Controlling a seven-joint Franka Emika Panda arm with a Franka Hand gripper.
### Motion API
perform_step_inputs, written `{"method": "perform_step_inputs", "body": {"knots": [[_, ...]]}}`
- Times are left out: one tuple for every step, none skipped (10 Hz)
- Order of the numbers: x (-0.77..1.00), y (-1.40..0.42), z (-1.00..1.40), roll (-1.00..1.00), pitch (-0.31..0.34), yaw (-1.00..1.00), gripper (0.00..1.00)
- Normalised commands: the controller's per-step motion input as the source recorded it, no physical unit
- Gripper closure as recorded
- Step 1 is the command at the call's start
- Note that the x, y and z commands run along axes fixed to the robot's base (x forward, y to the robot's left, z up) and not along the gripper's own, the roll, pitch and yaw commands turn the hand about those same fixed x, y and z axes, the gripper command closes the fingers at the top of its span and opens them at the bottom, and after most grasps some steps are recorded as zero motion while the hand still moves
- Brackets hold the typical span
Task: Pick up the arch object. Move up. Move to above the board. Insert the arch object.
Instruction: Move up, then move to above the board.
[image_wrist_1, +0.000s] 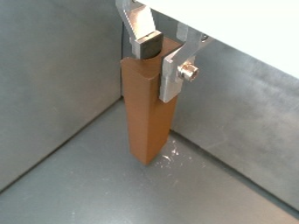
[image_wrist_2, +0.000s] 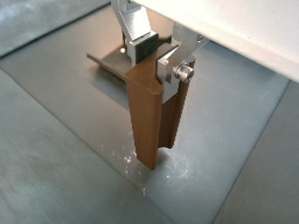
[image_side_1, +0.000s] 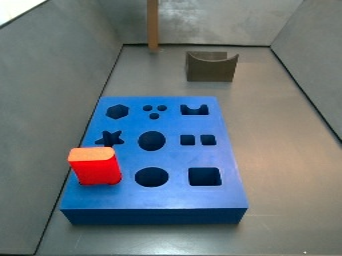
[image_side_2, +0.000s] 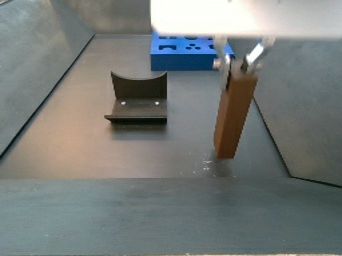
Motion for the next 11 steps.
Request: {"method": "perform_step_inputs", "body": {"knots": [[0.0, -0.01, 0.43, 0.01, 0.056, -0.01, 1.0], [0.01, 0.01, 0.21, 0.02, 0.079, -0.01, 1.0], [-0.53, 0.44, 1.0, 0.5, -0.053, -0.12, 1.0], [-0.56, 0.44, 1.0, 0.47, -0.049, -0.1, 1.0], [-0.54, 0.34, 1.0, 0.37, -0.053, -0.07, 1.0], [-0.49, 0.27, 1.0, 0.26, -0.022, -0.03, 1.0], [-0.46, 0.25, 1.0, 0.21, -0.001, -0.02, 1.0], [-0.36, 0.19, 1.0, 0.14, 0.019, -0.01, 1.0], [-0.26, 0.15, 0.92, 0.11, 0.035, -0.01, 1.0], [-0.17, 0.1, 0.73, 0.08, 0.046, -0.01, 1.0], [-0.1, 0.07, 0.54, 0.06, 0.059, -0.01, 1.0]]}}
